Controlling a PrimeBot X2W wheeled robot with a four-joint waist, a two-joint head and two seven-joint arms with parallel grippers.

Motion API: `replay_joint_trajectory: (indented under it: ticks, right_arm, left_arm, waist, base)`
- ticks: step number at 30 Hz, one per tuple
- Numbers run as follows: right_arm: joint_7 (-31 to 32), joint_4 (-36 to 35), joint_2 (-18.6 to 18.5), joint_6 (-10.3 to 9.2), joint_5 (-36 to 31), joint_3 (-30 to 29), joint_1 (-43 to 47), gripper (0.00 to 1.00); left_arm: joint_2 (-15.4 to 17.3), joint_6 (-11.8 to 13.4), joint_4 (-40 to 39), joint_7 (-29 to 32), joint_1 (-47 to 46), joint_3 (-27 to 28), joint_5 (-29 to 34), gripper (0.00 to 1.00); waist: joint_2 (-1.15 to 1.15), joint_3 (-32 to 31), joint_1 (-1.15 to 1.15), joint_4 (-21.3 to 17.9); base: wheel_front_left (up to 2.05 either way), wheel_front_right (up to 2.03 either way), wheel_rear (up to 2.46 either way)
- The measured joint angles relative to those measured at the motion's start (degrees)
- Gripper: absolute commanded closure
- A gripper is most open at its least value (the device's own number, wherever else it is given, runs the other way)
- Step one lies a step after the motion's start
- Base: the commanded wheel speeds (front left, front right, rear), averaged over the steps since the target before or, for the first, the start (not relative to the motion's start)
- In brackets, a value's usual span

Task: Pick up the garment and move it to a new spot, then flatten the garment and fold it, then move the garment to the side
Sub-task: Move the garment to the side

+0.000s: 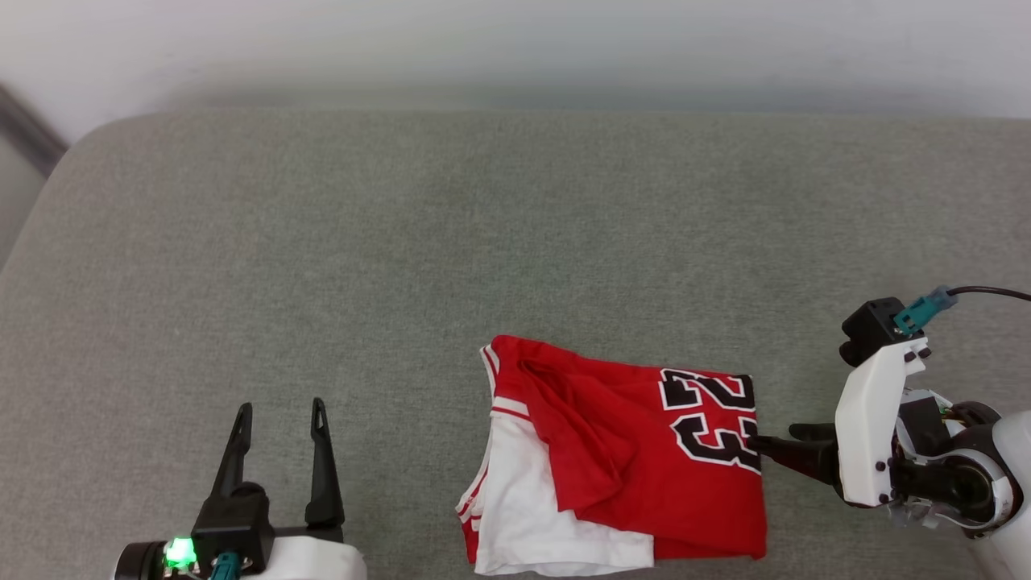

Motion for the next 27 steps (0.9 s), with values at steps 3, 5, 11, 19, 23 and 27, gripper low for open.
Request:
replay_joint_trajectory:
  ticks: [3, 5, 11, 19, 23, 27]
  right_arm:
    - [-0.5, 2.3, 1.4, -0.01, 0.9, -0.8, -0.1, 0.0]
    - [-0.3, 3.5, 3.1, 0.0, 2.3, -0.9, -0.1, 0.0]
    - [0.7, 5.3, 5.1, 0.04, 3.8, 0.6, -0.4, 0.0]
    - [-1.3, 6.6, 4.2, 0.05, 1.9, 3.8, -1.3, 1.0]
    - [-2.7, 7.1, 3.7, 0.05, 1.3, 5.8, -2.0, 1.0]
    - [-3.9, 7.0, 3.0, 0.03, 1.3, 7.7, -2.7, 1.0]
  left_arm:
    - [0.0, -0.2, 0.0, 0.0, -1.1, -0.7, 0.4, 0.0]
    - [-0.1, -0.3, 0.0, 0.0, -1.7, -1.1, 0.7, 0.0]
    - [0.0, -0.2, 0.2, 0.0, -3.4, -1.1, 0.6, 0.0]
    - [-0.1, 0.1, 0.6, 0.0, -3.8, -1.6, 0.5, 0.0]
    - [-0.1, 0.3, 0.6, 0.0, -3.6, -1.6, 0.2, 0.0]
    - [-0.1, 0.4, 0.9, 0.0, -2.7, -1.8, 0.2, 0.0]
  waist:
    - [0.0, 1.6, 0.0, 0.9]
    - [0.0, 2.7, 0.0, 1.7]
    - [0.0, 5.2, 0.0, 4.0]
    - [0.0, 5.7, 0.0, 5.5]
    - [0.0, 5.0, 0.0, 5.4]
    - [0.0, 3.3, 0.0, 5.0]
  base:
    - [0.0, 0.0, 0.0]
    - [0.0, 0.0, 0.0]
    - [0.0, 0.0, 0.0]
    - [0.0, 0.0, 0.0]
    - [0.0, 0.0, 0.0]
    - [0.0, 0.0, 0.0]
